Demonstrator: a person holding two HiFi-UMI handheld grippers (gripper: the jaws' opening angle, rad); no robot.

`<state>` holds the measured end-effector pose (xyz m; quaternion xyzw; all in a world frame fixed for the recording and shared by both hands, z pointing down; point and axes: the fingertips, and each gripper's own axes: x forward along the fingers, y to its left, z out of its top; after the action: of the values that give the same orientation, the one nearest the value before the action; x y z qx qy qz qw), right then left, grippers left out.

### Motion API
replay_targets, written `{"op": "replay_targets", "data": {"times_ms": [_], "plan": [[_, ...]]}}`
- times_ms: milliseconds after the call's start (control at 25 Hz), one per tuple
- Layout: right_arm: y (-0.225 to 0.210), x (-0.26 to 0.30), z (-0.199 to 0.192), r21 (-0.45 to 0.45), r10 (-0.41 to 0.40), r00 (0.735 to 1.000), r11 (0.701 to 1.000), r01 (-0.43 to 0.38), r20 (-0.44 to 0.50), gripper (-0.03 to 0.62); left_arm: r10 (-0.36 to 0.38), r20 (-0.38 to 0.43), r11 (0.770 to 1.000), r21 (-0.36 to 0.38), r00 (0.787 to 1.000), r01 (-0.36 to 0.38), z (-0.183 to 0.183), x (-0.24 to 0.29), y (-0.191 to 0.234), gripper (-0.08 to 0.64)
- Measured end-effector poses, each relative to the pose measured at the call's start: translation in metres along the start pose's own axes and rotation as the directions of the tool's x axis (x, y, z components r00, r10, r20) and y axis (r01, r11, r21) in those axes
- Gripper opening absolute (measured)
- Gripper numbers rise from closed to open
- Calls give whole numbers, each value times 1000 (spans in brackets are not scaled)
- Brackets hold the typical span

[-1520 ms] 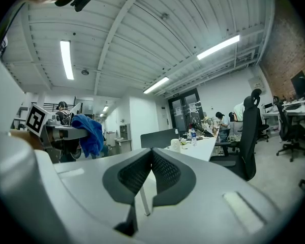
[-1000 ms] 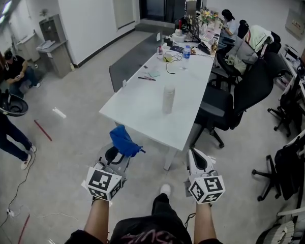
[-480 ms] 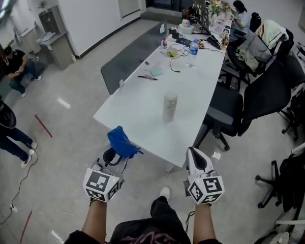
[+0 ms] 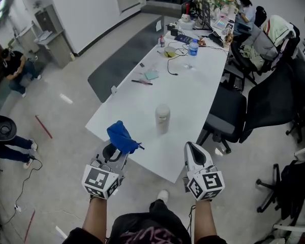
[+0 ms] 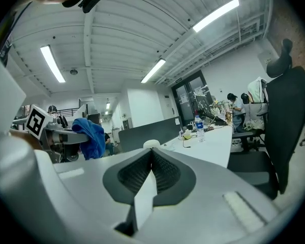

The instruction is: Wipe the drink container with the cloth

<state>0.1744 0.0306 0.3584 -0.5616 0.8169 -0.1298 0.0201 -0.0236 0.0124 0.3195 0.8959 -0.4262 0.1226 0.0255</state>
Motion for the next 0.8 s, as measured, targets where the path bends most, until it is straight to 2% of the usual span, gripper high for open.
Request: {"op": "replay_targets", "data": {"times_ms": [360, 600, 800], "plan": [[-10, 28, 9, -19, 51, 999, 998, -52, -14, 8, 53, 37, 999, -12, 998, -52, 11, 21, 14, 102], [-11, 30, 17, -33, 60, 998, 998, -61, -12, 15, 45, 26, 999, 2, 999, -45, 15, 25, 9, 101], [-7, 34, 15, -40, 68, 998, 997, -68, -13, 17, 46, 50, 999, 11, 998, -47, 19, 28, 12, 101]]}}
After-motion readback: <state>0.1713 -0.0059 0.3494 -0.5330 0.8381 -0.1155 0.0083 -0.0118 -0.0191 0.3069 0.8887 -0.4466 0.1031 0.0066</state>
